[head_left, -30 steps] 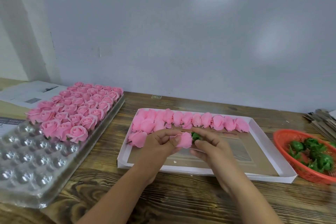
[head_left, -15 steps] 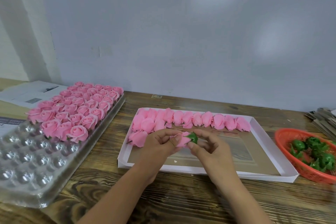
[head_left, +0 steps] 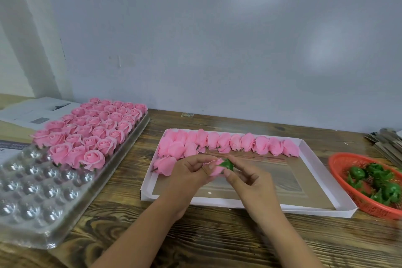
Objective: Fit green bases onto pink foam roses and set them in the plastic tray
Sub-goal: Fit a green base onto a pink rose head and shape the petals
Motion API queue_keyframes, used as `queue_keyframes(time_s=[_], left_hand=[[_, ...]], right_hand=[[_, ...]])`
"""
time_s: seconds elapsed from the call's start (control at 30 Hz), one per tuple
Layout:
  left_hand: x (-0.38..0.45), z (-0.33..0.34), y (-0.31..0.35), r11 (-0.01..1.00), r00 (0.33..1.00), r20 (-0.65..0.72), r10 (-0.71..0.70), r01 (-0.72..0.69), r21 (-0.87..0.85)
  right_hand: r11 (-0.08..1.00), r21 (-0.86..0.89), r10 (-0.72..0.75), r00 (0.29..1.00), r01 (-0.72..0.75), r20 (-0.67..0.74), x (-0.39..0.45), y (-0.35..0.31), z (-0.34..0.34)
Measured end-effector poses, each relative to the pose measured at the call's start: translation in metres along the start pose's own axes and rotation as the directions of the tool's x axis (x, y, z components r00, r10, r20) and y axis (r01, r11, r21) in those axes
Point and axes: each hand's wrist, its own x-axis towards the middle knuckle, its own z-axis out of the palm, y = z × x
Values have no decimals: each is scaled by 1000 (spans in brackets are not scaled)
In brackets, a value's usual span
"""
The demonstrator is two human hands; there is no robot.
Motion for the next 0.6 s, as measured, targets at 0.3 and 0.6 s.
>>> queue_keyframes(time_s=[0.3, 0.6], left_hand=[[0, -2, 0, 999, 999, 10, -37, 37, -38], [1, -4, -4, 1000, 999, 36, -18, 19, -22]], right_hand=[[999, 47, 3, 1000, -3, 2, 1, 3, 0], [998, 61, -20, 997, 15, 76, 0, 3, -3]])
